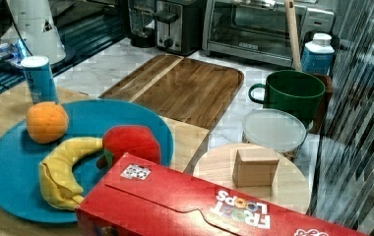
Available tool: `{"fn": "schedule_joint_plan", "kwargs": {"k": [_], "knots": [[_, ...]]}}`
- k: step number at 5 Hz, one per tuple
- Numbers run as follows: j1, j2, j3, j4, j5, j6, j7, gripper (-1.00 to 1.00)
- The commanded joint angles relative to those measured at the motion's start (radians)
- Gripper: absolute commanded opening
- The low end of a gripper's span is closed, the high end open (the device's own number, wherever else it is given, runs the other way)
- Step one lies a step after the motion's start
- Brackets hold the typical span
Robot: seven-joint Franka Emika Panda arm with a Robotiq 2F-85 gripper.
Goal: Open the drawer.
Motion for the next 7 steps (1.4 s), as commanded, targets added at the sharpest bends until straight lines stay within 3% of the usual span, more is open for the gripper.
{"fn": "schedule_joint_plan", "kwargs": {"k": [1,2,3,4,6,7], "knots": [[-0.006,0.001,0.005,0.0,0.001,0.0,-0.001,1.0],[-0.005,0.001,0.004,0.0,0.001,0.0,-0.001,1.0],[-0.009,-0.04,-0.004,-0.089,-0.026,0.094,-0.084,1.0],[-0.028,-0.04,-0.012,-0.109,-0.041,0.114,-0.221,1.0],[-0.065,0.056,-0.053,-0.023,-0.05,0.057,-0.585,1.0],[-0.058,0.059,-0.083,-0.046,-0.09,0.112,-0.692,1.0]]}}
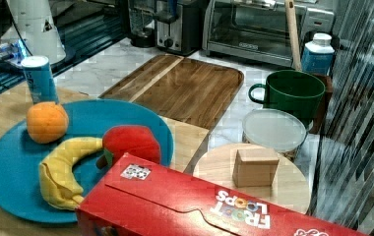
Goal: Open the drawer.
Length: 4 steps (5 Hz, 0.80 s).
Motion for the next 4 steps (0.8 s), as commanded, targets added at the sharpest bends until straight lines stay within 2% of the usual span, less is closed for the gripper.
{"fn": "schedule_joint_plan", "kwargs": {"k": [1,2,4], "knots": [[-0.065,0.04,-0.037,0.006,-0.087,0.094,-0.289,1.0],[-0.088,0.05,-0.034,-0.007,-0.098,0.133,-0.361,1.0],[-0.143,0.027,-0.031,-0.123,-0.084,0.296,-0.469,1.0]]}}
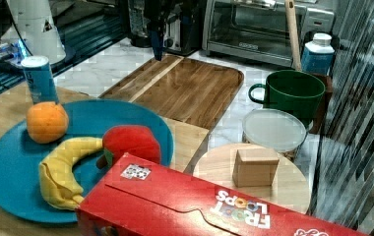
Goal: Open the drawer.
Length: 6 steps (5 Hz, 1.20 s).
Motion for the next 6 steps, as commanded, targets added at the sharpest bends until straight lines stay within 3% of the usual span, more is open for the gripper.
{"fn": "schedule_joint_plan", "kwargs": {"k": [1,2,3,4,6], "knots": [[-0.033,-0.054,-0.015,-0.122,0.002,0.145,-0.17,1.0],[-0.057,-0.051,-0.015,-0.148,0.003,0.198,-0.191,1.0],[-0.031,-0.048,-0.066,-0.172,-0.038,0.236,-0.184,1.0],[-0.053,-0.049,-0.049,-0.204,-0.072,0.276,-0.133,1.0],[0.016,-0.038,-0.065,-0.272,-0.061,0.36,0.015,1.0]]}}
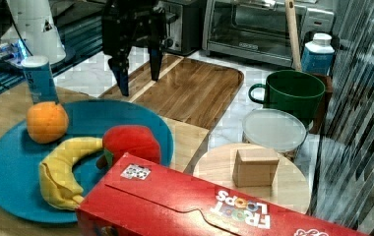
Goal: Open the drawer.
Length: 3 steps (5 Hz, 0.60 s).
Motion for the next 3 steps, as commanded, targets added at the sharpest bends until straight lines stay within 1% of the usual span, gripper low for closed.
{"fn": "schedule_joint_plan", "kwargs": {"k": [1,2,3], "knots": [[0.077,-0.036,0.048,-0.094,-0.038,0.049,0.201,1.0],[0.082,-0.049,0.051,-0.105,-0.051,0.03,0.224,1.0],[0.061,-0.009,0.048,-0.112,-0.07,0.118,0.179,1.0]]}}
